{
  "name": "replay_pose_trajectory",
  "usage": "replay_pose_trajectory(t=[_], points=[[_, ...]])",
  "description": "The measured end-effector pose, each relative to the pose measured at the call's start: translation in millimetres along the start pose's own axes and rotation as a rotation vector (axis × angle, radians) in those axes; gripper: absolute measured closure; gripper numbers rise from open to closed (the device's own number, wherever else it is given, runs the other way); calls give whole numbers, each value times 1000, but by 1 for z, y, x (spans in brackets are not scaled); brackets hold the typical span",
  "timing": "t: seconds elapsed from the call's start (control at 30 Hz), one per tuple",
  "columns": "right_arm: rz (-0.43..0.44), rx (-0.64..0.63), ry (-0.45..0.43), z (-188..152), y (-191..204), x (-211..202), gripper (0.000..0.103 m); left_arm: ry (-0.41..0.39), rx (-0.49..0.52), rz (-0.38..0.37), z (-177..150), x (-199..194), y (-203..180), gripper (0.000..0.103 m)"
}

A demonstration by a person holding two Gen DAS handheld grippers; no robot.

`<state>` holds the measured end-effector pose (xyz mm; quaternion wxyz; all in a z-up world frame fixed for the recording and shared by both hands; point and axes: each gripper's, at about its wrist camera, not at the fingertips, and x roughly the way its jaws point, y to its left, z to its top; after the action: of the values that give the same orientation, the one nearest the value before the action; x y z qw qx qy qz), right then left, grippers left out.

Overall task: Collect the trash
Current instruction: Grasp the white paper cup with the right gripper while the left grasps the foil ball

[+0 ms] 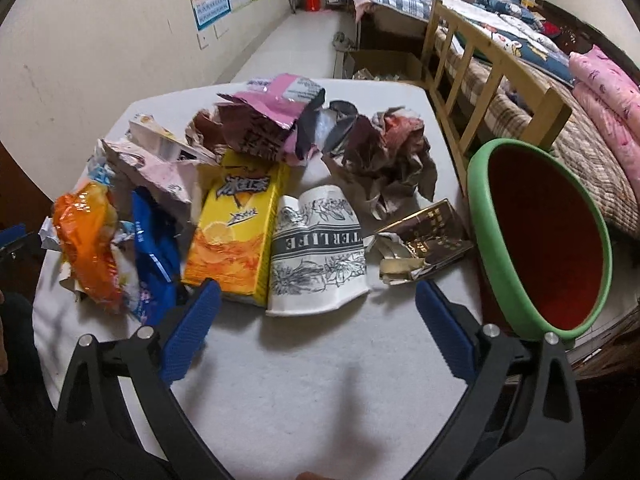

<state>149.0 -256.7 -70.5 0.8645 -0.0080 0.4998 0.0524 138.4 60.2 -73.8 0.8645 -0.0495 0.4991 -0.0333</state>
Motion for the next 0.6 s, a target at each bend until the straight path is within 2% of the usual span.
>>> replay_pose_trajectory(t=[0.07,0.23,0.4,0.6], points=[[4,4,10,2,-2,6,10,18,-26,-10,3,8,4,19],[14,12,37,9,-4,18,12,37,-43,-1,8,21,10,23],[18,3,64,13,-4,30,17,67,-42,8,12,36,11,34],[29,13,63,16,-5,36,18,86,-38,15,13,51,10,37]])
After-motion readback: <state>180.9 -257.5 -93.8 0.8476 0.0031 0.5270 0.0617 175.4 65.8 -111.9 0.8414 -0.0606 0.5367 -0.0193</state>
